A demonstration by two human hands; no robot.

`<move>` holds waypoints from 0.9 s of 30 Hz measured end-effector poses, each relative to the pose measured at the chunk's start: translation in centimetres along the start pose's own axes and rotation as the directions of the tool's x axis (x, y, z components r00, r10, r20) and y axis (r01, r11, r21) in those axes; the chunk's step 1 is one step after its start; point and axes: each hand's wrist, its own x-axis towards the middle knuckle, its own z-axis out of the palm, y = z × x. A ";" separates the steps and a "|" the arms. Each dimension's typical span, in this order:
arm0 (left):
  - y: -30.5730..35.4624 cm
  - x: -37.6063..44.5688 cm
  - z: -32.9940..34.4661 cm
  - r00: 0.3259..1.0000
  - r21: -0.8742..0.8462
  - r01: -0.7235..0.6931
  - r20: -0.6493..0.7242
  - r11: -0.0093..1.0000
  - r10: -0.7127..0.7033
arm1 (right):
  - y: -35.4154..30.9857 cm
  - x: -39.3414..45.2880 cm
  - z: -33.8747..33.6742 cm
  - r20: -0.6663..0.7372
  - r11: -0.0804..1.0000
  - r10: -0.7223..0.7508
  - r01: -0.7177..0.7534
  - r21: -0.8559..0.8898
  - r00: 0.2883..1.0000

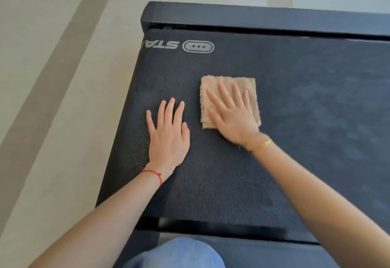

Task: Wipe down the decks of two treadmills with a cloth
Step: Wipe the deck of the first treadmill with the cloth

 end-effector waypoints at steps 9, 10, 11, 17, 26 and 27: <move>0.1 -0.8 -0.7 1.000 -0.041 -0.003 0.014 0.999 0.004 | -1.4 -17.3 1.8 0.008 0.997 -0.078 0.078 -0.020 0.997; 0.1 -1.0 -0.8 1.000 -0.029 -0.001 0.031 1.000 0.002 | -0.2 -17.4 1.4 0.000 0.999 -0.006 0.006 -0.034 1.000; 0.2 -1.2 -0.9 0.999 -0.023 0.002 0.049 1.000 -0.001 | 0.9 -17.1 0.9 0.004 0.995 0.092 -0.092 -0.029 0.996; 1.3 -3.0 -1.4 0.996 -0.019 0.021 0.085 1.000 -0.019 | -1.1 -17.3 0.9 0.066 0.992 0.128 -0.129 0.011 0.990; 4.0 -2.6 -1.0 0.995 -0.071 0.034 0.100 0.997 -0.027 | 2.5 -18.0 1.1 0.007 0.998 0.054 -0.054 -0.009 0.998; 4.3 -2.3 -0.7 0.995 -0.056 0.044 0.094 0.997 -0.039 | 3.9 -16.8 0.8 0.002 0.996 0.091 -0.091 -0.013 0.996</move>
